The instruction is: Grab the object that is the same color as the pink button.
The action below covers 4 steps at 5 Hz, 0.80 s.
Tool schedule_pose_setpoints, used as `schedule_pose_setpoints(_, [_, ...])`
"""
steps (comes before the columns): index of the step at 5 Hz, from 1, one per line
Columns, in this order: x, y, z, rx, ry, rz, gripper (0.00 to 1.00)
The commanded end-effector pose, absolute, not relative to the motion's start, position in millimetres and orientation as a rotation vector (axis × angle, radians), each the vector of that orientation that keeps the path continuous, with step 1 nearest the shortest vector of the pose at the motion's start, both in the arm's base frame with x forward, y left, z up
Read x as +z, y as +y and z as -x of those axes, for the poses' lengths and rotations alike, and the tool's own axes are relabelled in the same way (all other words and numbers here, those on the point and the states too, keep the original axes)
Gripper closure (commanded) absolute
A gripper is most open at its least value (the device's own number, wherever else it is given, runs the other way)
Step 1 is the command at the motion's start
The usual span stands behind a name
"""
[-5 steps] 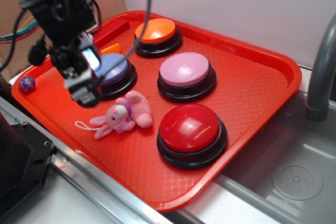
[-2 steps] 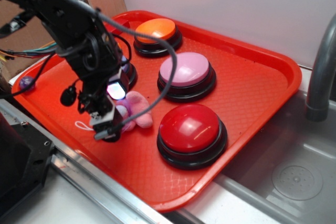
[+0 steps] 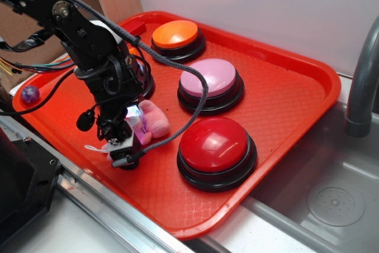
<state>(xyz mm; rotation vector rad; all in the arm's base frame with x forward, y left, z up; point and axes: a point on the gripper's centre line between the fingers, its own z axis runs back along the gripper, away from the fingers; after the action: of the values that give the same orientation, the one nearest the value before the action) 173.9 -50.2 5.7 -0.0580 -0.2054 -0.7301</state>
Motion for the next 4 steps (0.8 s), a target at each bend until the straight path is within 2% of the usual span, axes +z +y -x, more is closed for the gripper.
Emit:
schedule_pose_setpoints(1, [10, -52, -184, -0.695, -0.238, 0.041, 1.0])
schedule_pose_setpoints(2, [17, -46, -188, -0.643, -0.23, 0.044, 1.0])
schedule_pose_setpoints(3, [54, -35, -197, -0.493, -0.164, 0.058, 1.0])
schedule_pose_setpoints(4, [103, -19, -209, -0.251, -0.093, -0.041, 1.0])
